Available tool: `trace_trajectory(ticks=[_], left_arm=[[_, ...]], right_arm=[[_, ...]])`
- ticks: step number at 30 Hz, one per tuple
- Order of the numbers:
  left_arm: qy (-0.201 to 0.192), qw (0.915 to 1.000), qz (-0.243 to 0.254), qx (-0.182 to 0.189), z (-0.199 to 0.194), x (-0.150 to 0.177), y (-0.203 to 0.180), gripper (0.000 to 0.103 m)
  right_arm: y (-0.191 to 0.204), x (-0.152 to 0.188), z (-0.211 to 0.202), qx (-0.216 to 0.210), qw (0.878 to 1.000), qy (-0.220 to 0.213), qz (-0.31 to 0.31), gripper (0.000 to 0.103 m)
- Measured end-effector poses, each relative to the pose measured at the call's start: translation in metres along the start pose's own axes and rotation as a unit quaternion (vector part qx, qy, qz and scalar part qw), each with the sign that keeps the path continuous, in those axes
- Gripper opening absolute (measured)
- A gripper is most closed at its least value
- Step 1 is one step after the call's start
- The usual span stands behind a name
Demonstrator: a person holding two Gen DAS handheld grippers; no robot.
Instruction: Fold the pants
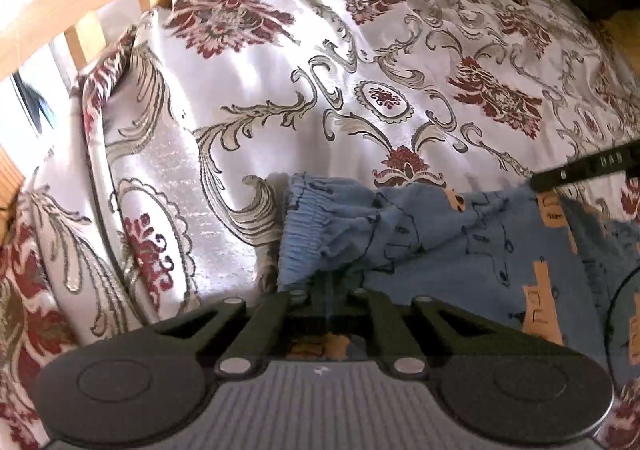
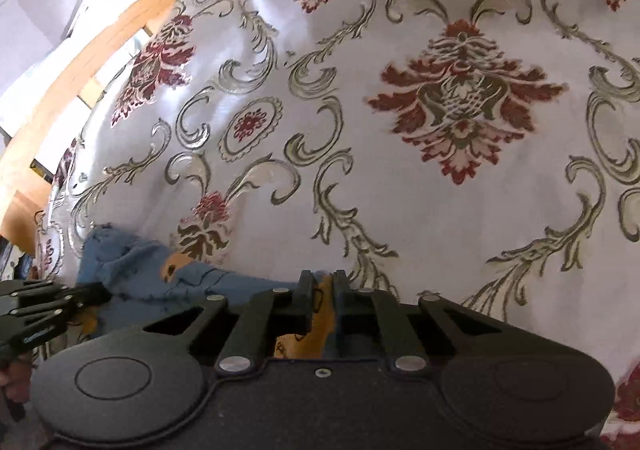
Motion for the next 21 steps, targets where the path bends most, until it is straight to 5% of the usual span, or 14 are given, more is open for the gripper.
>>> trace_trajectory(ticks=[4, 6, 7, 10, 13, 15, 19, 21], left_arm=[[-0.004, 1.0, -0.001, 0.0, -0.007, 0.005, 0.005, 0.003], [-0.008, 1.0, 0.001, 0.005, -0.01, 0.003, 0.004, 0.004], [-0.013, 0.9998, 0.009, 0.011, -0.015, 0.003, 0.001, 0.009], [-0.035, 0.9972, 0.038, 0.053, -0.033, 0.007, -0.011, 0.048], [-0.008, 0.9948, 0.072, 0.072, -0.032, 0.019, -0.025, 0.049], [0.04, 0.9945, 0.093, 0.027, -0.014, 0.029, -0.026, 0.047], [0.071, 0.9895, 0.122, -0.031, -0.004, 0.034, -0.026, 0.033], [0.073, 0.9858, 0.144, -0.047, -0.005, 0.038, -0.026, 0.032]], right_arm=[[-0.014, -0.007, -0.016, 0.048, 0.998, -0.037, -0.005, 0.001], [-0.018, -0.007, -0.027, 0.054, 0.998, -0.04, -0.01, 0.017], [-0.014, -0.005, -0.033, 0.051, 0.998, -0.04, -0.023, 0.021], [0.012, 0.016, -0.05, 0.029, 0.997, -0.026, -0.073, 0.034], [0.038, 0.049, -0.054, -0.026, 0.996, 0.007, -0.09, 0.035], [0.05, 0.069, -0.045, -0.035, 0.994, 0.026, -0.1, 0.041], [0.037, 0.091, -0.016, 0.05, 0.992, 0.038, -0.112, 0.04], [0.024, 0.089, -0.018, 0.052, 0.994, 0.019, -0.092, 0.027]])
Point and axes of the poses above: each gripper's, at about its wrist camera, not at the fingertips, and z roughly the way its jaws point, y to its left, x to its underside, the point moved 6 cm from there along z, roughly the way its jaws point, and after that the axes turned 6 degrees about y, right-handed, at the moved point
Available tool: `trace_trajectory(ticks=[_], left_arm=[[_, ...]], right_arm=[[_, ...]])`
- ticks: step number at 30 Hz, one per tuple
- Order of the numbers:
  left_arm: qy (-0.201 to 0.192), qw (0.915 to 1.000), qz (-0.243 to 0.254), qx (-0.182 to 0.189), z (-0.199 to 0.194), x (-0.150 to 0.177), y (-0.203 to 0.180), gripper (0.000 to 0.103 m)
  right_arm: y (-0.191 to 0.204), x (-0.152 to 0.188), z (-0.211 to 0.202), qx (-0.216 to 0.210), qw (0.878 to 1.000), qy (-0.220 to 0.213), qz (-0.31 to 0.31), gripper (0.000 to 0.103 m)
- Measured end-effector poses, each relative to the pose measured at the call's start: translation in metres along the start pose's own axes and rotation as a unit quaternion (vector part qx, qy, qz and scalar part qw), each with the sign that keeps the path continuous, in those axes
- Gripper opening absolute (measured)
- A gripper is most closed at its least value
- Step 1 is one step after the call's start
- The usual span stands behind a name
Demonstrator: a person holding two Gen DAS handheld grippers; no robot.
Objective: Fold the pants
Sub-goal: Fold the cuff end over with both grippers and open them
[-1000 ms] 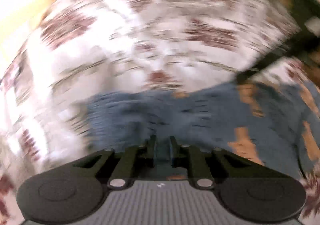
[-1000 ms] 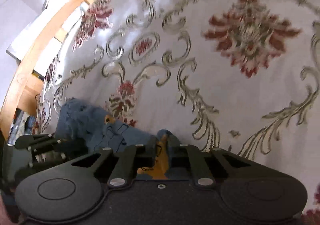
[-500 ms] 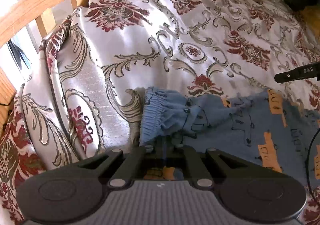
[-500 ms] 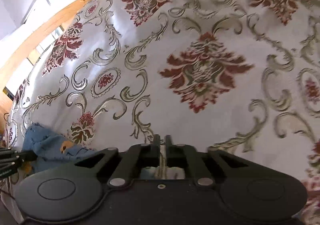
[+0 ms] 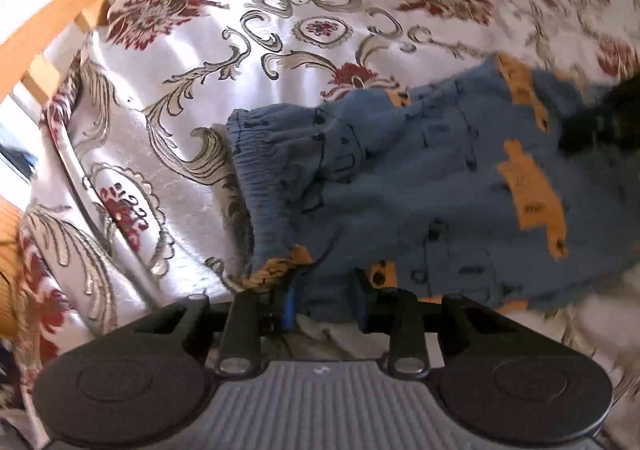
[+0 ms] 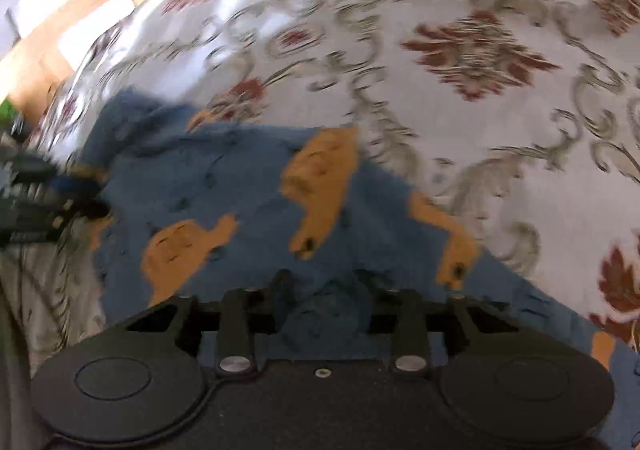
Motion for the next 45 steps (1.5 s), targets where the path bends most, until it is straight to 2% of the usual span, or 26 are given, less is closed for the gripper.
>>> trace_trajectory(ticks=[2, 5, 6, 7, 8, 9, 11, 13, 14, 15, 16, 17, 18, 19, 21, 22, 23, 24, 28, 31, 34, 36, 39, 41, 45], left_arm=[[0.002, 1.0, 0.002, 0.006, -0.002, 0.003, 0.003, 0.032], [0.01, 0.9999, 0.004, 0.008, -0.012, 0.005, 0.01, 0.027], [0.006, 0.9999, 0.0, 0.013, -0.016, 0.005, 0.012, 0.028], [-0.003, 0.9997, -0.007, 0.023, -0.021, 0.003, 0.013, 0.033], [-0.016, 0.9989, -0.015, 0.042, -0.026, 0.001, 0.013, 0.046], [-0.023, 0.9981, -0.02, 0.054, -0.027, -0.001, 0.012, 0.052], [-0.011, 0.999, -0.017, 0.04, -0.018, -0.005, 0.011, 0.052], [0.015, 0.9997, 0.008, 0.018, -0.003, -0.001, 0.007, 0.049], [0.014, 0.9997, 0.018, 0.013, -0.004, 0.0, 0.005, 0.049], [0.017, 0.9995, 0.025, 0.01, -0.006, 0.002, 0.004, 0.049], [0.02, 0.9993, 0.031, 0.008, -0.009, 0.003, 0.004, 0.049], [0.022, 0.9992, 0.034, 0.004, -0.012, 0.004, 0.005, 0.052], [0.024, 0.9991, 0.035, -0.002, -0.014, 0.005, 0.007, 0.053], [0.026, 0.999, 0.035, -0.005, -0.017, 0.005, 0.008, 0.054], [0.021, 0.9993, 0.03, -0.005, -0.025, 0.001, 0.005, 0.065], [0.012, 0.9995, 0.03, -0.004, -0.03, -0.003, 0.002, 0.077], [0.002, 0.9994, 0.034, -0.003, -0.037, -0.008, -0.004, 0.082], [-0.007, 0.9991, 0.041, -0.001, -0.042, -0.015, -0.012, 0.084], [-0.045, 0.9938, 0.096, 0.034, -0.063, -0.053, -0.067, 0.089], [-0.068, 0.9836, 0.15, 0.073, -0.072, -0.09, -0.13, 0.09], [-0.087, 0.9655, 0.209, 0.128, -0.076, -0.127, -0.206, 0.091], [-0.104, 0.9489, 0.248, 0.166, -0.078, -0.15, -0.257, 0.091], [-0.132, 0.915, 0.3, 0.235, -0.083, -0.177, -0.33, 0.091], [-0.129, 0.8974, 0.32, 0.276, -0.083, -0.194, -0.371, 0.091], [-0.098, 0.8726, 0.342, 0.335, -0.073, -0.221, -0.436, 0.091]], right_arm=[[-0.009, -0.002, -0.006, 0.002, 1.0, -0.008, 0.024, 0.029], [-0.007, -0.003, -0.023, 0.003, 1.0, -0.026, 0.011, 0.044], [-0.003, -0.005, -0.028, -0.008, 0.999, -0.036, -0.001, 0.045], [0.003, -0.009, -0.03, -0.022, 0.999, -0.044, -0.008, 0.046], [0.008, -0.014, -0.03, -0.042, 0.998, -0.051, -0.008, 0.048], [0.01, -0.019, -0.025, -0.059, 0.997, -0.058, 0.0, 0.051], [0.007, -0.029, -0.008, -0.073, 0.995, -0.057, 0.035, 0.052], [-0.003, -0.035, 0.007, -0.055, 0.995, -0.052, 0.064, 0.052], [-0.011, -0.036, 0.009, -0.049, 0.994, -0.056, 0.078, 0.042], [-0.018, -0.034, 0.004, -0.058, 0.992, -0.059, 0.097, 0.04], [-0.024, -0.03, -0.004, -0.058, 0.99, -0.064, 0.109, 0.045], [-0.031, -0.023, -0.019, -0.028, 0.991, -0.074, 0.107, 0.066], [-0.036, -0.016, -0.032, -0.002, 0.992, -0.085, 0.097, 0.081], [-0.041, -0.005, -0.052, 0.023, 0.991, -0.097, 0.087, 0.084], [-0.051, 0.018, -0.087, 0.04, 0.991, -0.097, 0.083, 0.087], [-0.058, 0.032, -0.104, 0.044, 0.991, -0.087, 0.091, 0.089], [-0.066, 0.051, -0.126, 0.05, 0.99, -0.08, 0.107, 0.094], [-0.073, 0.064, -0.141, 0.05, 0.989, -0.079, 0.119, 0.098], [-0.116, 0.125, -0.207, 0.047, 0.98, -0.062, 0.186, 0.101], [-0.152, 0.163, -0.242, 0.048, 0.97, -0.059, 0.231, 0.102], [-0.181, 0.196, -0.262, 0.04, 0.96, -0.058, 0.271, 0.102], [-0.191, 0.214, -0.268, 0.028, 0.959, -0.059, 0.275, 0.102], [-0.197, 0.23, -0.268, 0.029, 0.963, -0.068, 0.26, 0.102], [-0.199, 0.236, -0.266, 0.032, 0.966, -0.076, 0.247, 0.102], [-0.207, 0.243, -0.261, 0.044, 0.968, -0.086, 0.232, 0.101]])
Point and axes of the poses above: each gripper's, at about its wrist camera, not at the fingertips, and z roughly the way its jaws point, y to its left, x to its underside, the point moved 6 cm from there along z, roughly the way its jaws point, and after that the axes turned 6 degrees about y, right-handed, at the moved point
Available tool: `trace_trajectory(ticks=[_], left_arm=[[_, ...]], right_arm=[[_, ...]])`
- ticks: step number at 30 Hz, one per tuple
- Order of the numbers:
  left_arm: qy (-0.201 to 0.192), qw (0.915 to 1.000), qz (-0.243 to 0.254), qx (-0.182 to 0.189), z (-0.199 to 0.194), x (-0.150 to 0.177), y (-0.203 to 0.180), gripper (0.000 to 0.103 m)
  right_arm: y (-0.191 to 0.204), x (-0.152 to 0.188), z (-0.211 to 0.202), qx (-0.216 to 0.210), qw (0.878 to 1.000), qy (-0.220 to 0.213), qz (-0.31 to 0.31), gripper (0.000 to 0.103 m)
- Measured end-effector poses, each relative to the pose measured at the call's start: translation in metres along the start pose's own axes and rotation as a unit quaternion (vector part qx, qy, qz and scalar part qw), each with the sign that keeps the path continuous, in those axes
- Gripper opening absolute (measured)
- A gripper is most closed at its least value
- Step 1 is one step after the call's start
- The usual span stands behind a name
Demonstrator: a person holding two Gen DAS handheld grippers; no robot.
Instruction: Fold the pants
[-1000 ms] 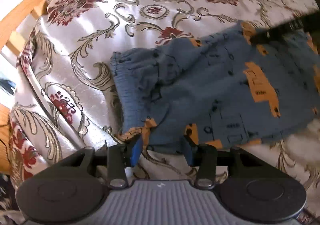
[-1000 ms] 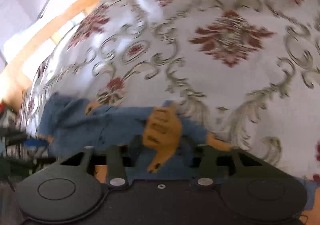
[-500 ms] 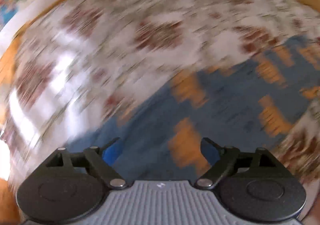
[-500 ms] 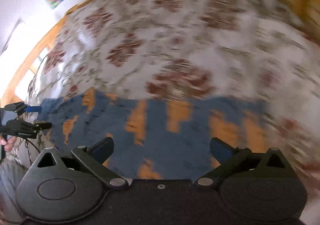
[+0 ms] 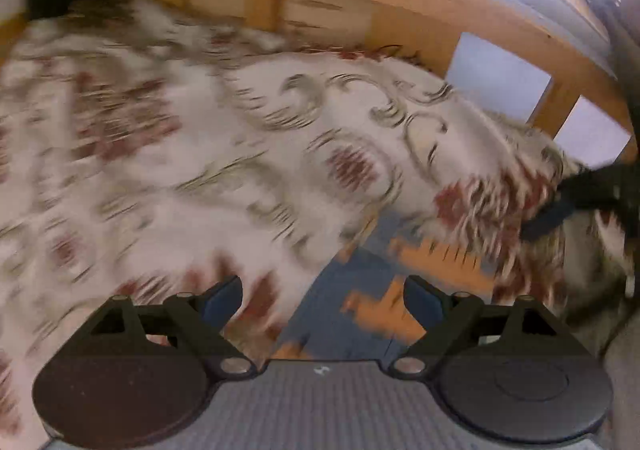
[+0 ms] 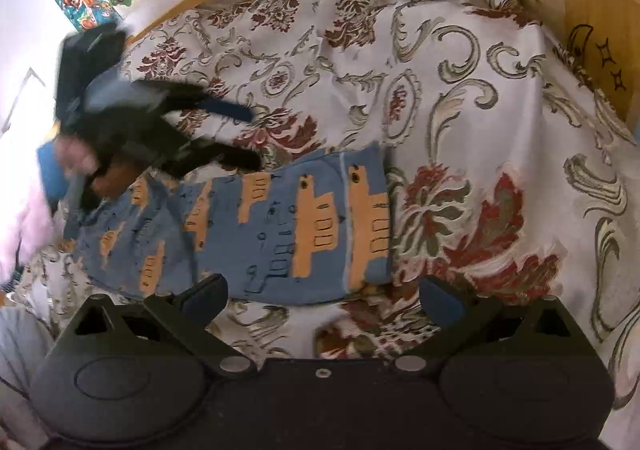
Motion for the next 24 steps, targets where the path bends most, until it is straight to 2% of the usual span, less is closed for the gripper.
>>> trace_trajectory(ticks=[3, 6, 7, 9, 10, 11, 13, 14, 16, 20, 22, 24], left_arm=[[0.036, 0.9978, -0.003, 0.056, 0.034, -0.023, -0.003, 0.09], [0.098, 0.9892, -0.023, 0.107, 0.064, -0.028, -0.003, 0.08], [0.117, 0.9863, -0.028, 0.113, 0.072, -0.028, -0.003, 0.075], [0.138, 0.9848, -0.026, 0.103, 0.084, -0.027, -0.003, 0.068], [0.141, 0.9848, -0.022, 0.099, 0.085, -0.027, -0.004, 0.061], [0.138, 0.9848, -0.023, 0.103, 0.083, -0.027, -0.005, 0.047], [0.127, 0.9849, -0.027, 0.114, 0.078, -0.026, -0.01, 0.03], [0.12, 0.9869, -0.02, 0.106, 0.075, -0.024, -0.014, 0.026], [0.107, 0.9903, 0.005, 0.088, 0.071, -0.018, -0.024, 0.021], [0.077, 0.9942, 0.053, 0.053, 0.063, -0.008, -0.044, 0.019], [0.074, 0.9946, 0.05, 0.053, 0.064, -0.003, -0.049, 0.018], [0.072, 0.9949, 0.039, 0.059, 0.063, -0.001, -0.044, 0.018]], right_arm=[[-0.004, 0.0, 0.003, -0.004, 1.0, -0.006, -0.006, 0.1], [-0.007, 0.0, 0.005, -0.018, 1.0, -0.015, -0.005, 0.1], [-0.008, 0.0, 0.006, -0.021, 1.0, -0.017, -0.004, 0.1], [-0.01, 0.0, 0.007, -0.028, 0.999, -0.021, 0.0, 0.1], [-0.01, 0.001, 0.008, -0.033, 0.999, -0.022, 0.002, 0.1], [-0.011, 0.001, 0.008, -0.036, 0.999, -0.022, 0.003, 0.1], [-0.01, 0.001, 0.009, -0.039, 0.999, -0.02, 0.005, 0.1], [-0.009, 0.001, 0.009, -0.04, 0.999, -0.017, 0.007, 0.1], [-0.007, 0.002, 0.009, -0.044, 0.999, -0.011, 0.017, 0.099], [-0.007, 0.002, 0.01, -0.086, 0.993, 0.014, 0.075, 0.092], [-0.012, 0.002, 0.014, -0.096, 0.989, 0.03, 0.112, 0.089], [-0.023, 0.0, 0.019, -0.101, 0.978, 0.043, 0.175, 0.085]])
Point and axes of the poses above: each gripper's, at about its wrist camera, not at the fingertips, and z roughly the way its jaws point, y to its left, x to its underside, the point moved 6 cm from there along z, roughly the way its jaws point, and after that the axes turned 6 degrees about y, right-handed, at the moved point
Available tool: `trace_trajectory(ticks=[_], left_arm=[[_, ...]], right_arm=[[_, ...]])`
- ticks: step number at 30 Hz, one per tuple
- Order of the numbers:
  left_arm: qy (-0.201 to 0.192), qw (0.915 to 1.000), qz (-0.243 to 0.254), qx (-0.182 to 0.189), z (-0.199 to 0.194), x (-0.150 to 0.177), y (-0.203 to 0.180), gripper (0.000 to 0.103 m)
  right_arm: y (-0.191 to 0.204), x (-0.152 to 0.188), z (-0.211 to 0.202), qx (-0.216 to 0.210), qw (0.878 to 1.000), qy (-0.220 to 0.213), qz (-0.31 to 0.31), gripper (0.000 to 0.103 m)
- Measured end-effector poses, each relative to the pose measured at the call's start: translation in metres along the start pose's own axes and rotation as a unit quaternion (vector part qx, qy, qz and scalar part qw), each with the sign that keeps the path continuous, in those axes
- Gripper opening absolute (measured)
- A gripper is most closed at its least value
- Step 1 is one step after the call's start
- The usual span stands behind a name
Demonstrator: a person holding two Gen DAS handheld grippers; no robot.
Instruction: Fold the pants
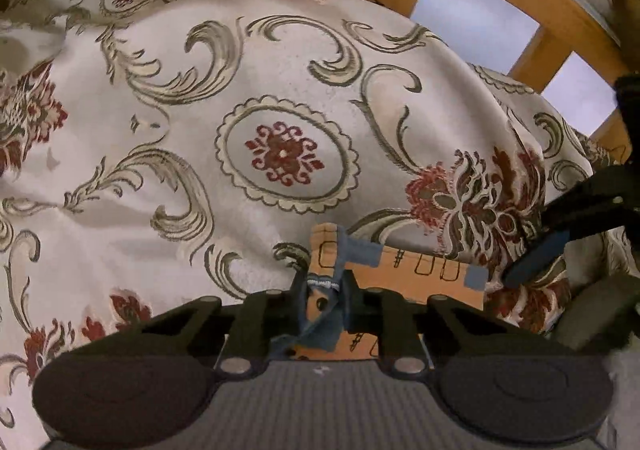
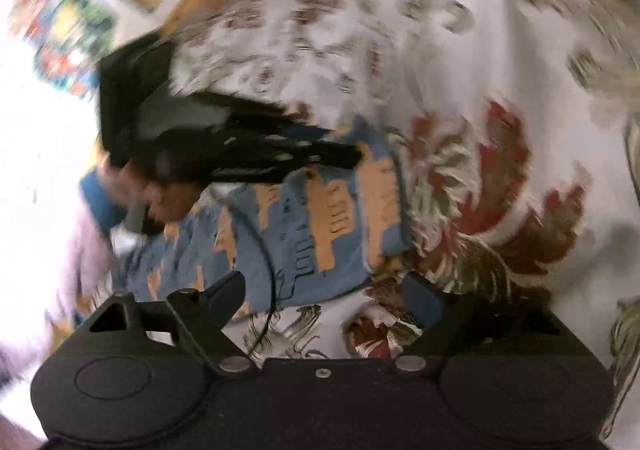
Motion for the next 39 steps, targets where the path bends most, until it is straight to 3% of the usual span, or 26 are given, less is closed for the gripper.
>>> trace_trajectory(ticks=[7, 13, 16, 20, 23, 25, 27, 31, 36, 39], left_arm=[[-0.013, 0.999, -0.029, 0.032, -0.004, 0.012, 0.015, 0.018], [-0.024, 0.9977, -0.045, 0.046, -0.005, 0.022, 0.025, 0.019], [-0.022, 0.9971, -0.053, 0.05, -0.006, 0.025, 0.029, 0.019], [-0.015, 0.9965, -0.065, 0.05, -0.008, 0.025, 0.032, 0.021], [-0.008, 0.9955, -0.084, 0.042, 0.002, -0.002, 0.038, 0.022], [-0.009, 0.9947, -0.098, 0.032, -0.005, -0.009, 0.04, 0.024], [-0.016, 0.9936, -0.11, 0.016, -0.019, -0.011, 0.043, 0.033], [-0.028, 0.9883, -0.149, 0.018, -0.056, -0.014, 0.049, 0.045], [-0.02, 0.9752, -0.204, 0.083, -0.09, -0.01, 0.048, 0.06], [0.008, 0.9715, -0.218, 0.093, -0.092, -0.012, 0.038, 0.063]], right_arm=[[-0.017, -0.015, 0.005, 0.023, 0.987, -0.004, 0.162, 0.081], [-0.019, -0.017, 0.015, 0.065, 0.976, -0.022, 0.206, 0.076], [-0.025, -0.016, 0.018, 0.072, 0.972, -0.032, 0.221, 0.06], [-0.04, -0.011, 0.02, 0.055, 0.968, -0.034, 0.242, 0.015], [-0.043, -0.008, 0.017, 0.031, 0.966, -0.051, 0.25, 0.012], [-0.037, -0.007, 0.012, 0.034, 0.971, -0.067, 0.229, 0.011], [-0.024, -0.008, 0.007, 0.052, 0.978, -0.083, 0.184, 0.011], [0.018, -0.006, 0.004, 0.12, 0.986, -0.11, 0.038, 0.011], [0.07, 0.009, 0.012, 0.202, 0.96, -0.137, -0.136, 0.011], [0.091, 0.017, 0.022, 0.236, 0.939, -0.138, -0.209, 0.011]])
Point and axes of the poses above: each gripper's, at about its wrist camera, not at the fingertips, and z roughly the way its jaws point, y to its left, x to its underside, the point moved 6 cm from there along z, roughly the way its jaws point, and after that the axes turned 6 degrees about y, right-handed, at the moved point
